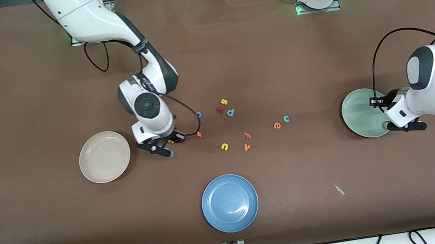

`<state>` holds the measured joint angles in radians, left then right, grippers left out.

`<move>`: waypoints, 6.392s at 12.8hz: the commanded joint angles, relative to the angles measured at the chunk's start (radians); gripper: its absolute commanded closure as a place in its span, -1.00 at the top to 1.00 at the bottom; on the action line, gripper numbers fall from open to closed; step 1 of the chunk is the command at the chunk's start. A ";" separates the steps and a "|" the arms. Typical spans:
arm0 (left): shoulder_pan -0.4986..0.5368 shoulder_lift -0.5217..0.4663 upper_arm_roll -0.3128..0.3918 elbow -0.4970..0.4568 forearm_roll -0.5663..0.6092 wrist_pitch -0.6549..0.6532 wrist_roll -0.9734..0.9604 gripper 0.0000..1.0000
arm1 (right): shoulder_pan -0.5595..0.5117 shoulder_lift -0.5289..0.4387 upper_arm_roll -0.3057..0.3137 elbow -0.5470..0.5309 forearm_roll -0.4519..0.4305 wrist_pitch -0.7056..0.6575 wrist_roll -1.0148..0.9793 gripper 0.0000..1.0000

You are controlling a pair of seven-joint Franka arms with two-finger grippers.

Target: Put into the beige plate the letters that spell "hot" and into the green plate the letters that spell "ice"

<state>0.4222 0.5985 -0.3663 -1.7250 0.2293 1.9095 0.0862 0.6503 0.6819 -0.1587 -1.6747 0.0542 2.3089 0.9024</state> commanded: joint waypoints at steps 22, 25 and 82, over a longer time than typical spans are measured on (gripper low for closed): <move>-0.267 0.148 -0.206 0.010 -0.013 0.284 -1.043 0.63 | -0.226 -0.114 -0.005 0.033 0.159 -0.224 -0.467 0.35; -0.289 0.155 -0.188 0.009 -0.010 0.286 -1.043 0.48 | -0.114 -0.096 -0.005 0.033 0.159 -0.123 -0.234 0.35; -0.077 0.050 -0.329 0.024 0.004 0.030 -0.900 0.88 | 0.140 0.068 -0.102 0.141 0.159 -0.066 0.091 -0.83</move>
<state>0.4087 0.6282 -0.7078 -1.7010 0.2503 1.8680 -0.6548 0.7963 0.8007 -0.2312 -1.5311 0.1964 2.3324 1.0860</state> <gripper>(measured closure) 0.062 0.621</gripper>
